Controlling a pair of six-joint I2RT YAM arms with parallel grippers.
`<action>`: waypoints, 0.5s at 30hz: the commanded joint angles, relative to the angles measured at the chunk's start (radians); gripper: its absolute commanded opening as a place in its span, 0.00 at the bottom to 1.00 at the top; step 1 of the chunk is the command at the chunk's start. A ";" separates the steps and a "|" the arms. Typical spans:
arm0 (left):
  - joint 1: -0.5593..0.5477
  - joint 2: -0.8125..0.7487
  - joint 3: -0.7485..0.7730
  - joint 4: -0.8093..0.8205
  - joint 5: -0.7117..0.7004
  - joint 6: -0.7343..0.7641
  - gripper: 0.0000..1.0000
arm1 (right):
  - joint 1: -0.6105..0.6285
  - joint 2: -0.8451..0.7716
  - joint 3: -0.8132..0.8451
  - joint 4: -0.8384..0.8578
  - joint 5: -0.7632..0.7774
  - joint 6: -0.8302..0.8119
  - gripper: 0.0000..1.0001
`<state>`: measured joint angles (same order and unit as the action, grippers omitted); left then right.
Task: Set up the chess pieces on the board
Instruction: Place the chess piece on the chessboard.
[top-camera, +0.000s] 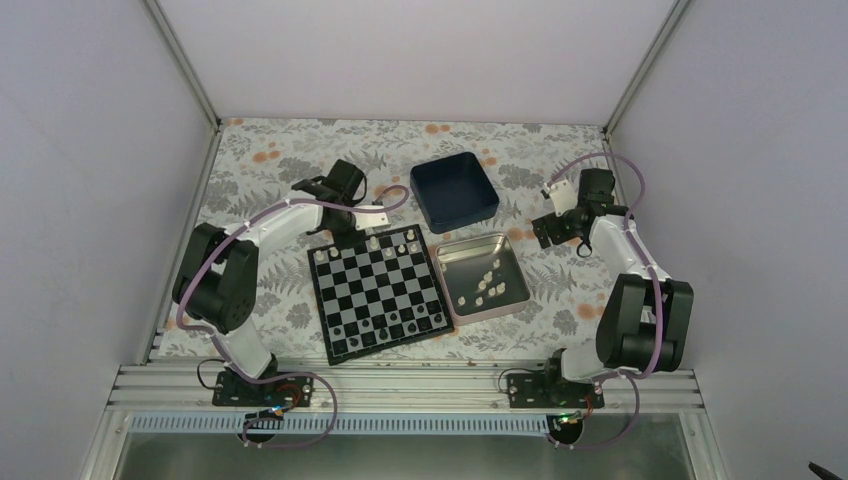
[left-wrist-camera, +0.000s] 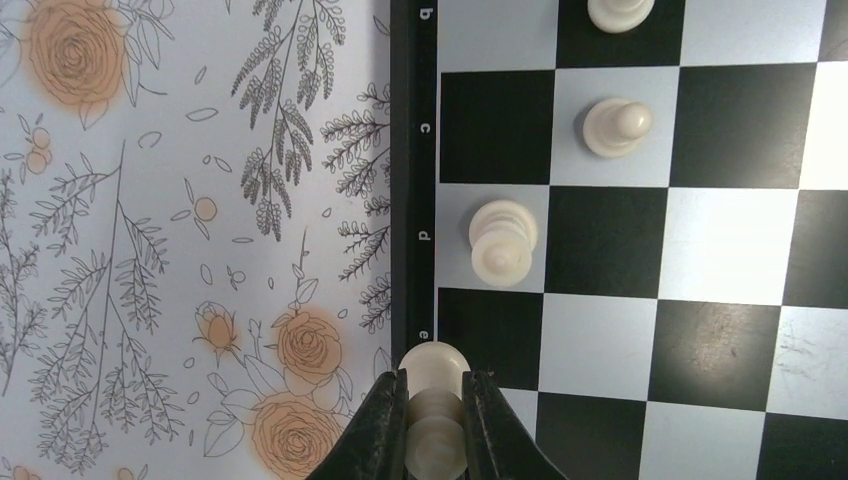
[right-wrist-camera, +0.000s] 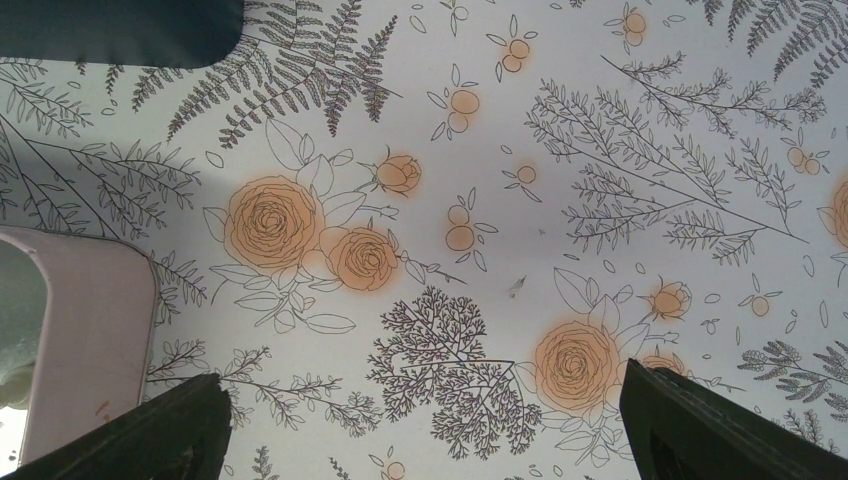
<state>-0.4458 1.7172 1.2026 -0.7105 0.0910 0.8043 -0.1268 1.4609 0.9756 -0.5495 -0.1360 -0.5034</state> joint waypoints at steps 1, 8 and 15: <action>0.009 0.015 -0.022 0.031 0.032 0.015 0.07 | -0.004 0.015 0.018 0.003 0.010 -0.004 1.00; 0.014 0.026 -0.044 0.065 0.043 0.011 0.07 | -0.005 0.019 0.017 0.003 0.010 -0.004 1.00; 0.017 0.046 -0.035 0.065 0.061 0.010 0.07 | -0.004 0.019 0.017 0.002 0.010 -0.004 1.00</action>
<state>-0.4362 1.7493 1.1656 -0.6621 0.1162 0.8043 -0.1268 1.4677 0.9756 -0.5507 -0.1356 -0.5034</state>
